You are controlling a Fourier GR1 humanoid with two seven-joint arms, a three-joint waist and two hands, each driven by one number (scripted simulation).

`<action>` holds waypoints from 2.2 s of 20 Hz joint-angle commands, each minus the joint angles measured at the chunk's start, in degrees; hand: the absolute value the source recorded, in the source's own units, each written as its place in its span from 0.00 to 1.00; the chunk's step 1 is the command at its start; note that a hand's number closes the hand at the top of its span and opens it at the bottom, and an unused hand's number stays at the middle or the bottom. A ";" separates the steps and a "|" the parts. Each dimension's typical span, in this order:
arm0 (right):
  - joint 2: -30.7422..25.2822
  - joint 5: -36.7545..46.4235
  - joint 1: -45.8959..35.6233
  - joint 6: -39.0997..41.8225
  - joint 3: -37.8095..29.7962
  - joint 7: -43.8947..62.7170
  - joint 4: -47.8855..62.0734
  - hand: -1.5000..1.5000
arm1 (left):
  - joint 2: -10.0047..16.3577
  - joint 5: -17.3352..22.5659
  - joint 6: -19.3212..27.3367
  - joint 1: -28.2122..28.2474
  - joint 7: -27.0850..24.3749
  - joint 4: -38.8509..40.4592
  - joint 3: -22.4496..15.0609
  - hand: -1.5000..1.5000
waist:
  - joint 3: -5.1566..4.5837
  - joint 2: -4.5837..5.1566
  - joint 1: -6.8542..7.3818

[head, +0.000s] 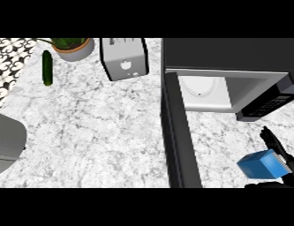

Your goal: Pick up the milk, place it into the microwave and close the microwave

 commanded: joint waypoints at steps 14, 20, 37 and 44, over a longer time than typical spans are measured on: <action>0.64 -1.84 -8.22 5.48 4.35 -14.10 12.83 1.00 | 0.35 7.29 -3.83 5.16 -2.90 -4.94 2.08 0.00 | 0.08 0.10 0.02; 3.88 -4.51 -12.23 2.38 4.35 -10.92 13.40 1.00 | -0.27 7.08 -3.79 5.48 -1.50 -6.43 0.46 0.00 | 0.01 0.21 -0.59; 8.33 -4.79 -27.54 -12.17 1.64 -4.92 19.24 1.00 | 0.09 10.94 -3.48 4.76 2.10 -7.15 2.87 0.00 | -0.12 0.33 -0.87; 3.28 -4.71 -38.48 -12.85 -0.27 1.72 25.23 1.00 | 0.64 9.75 -4.04 0.51 0.48 -2.64 4.28 0.00 | -0.07 0.90 0.66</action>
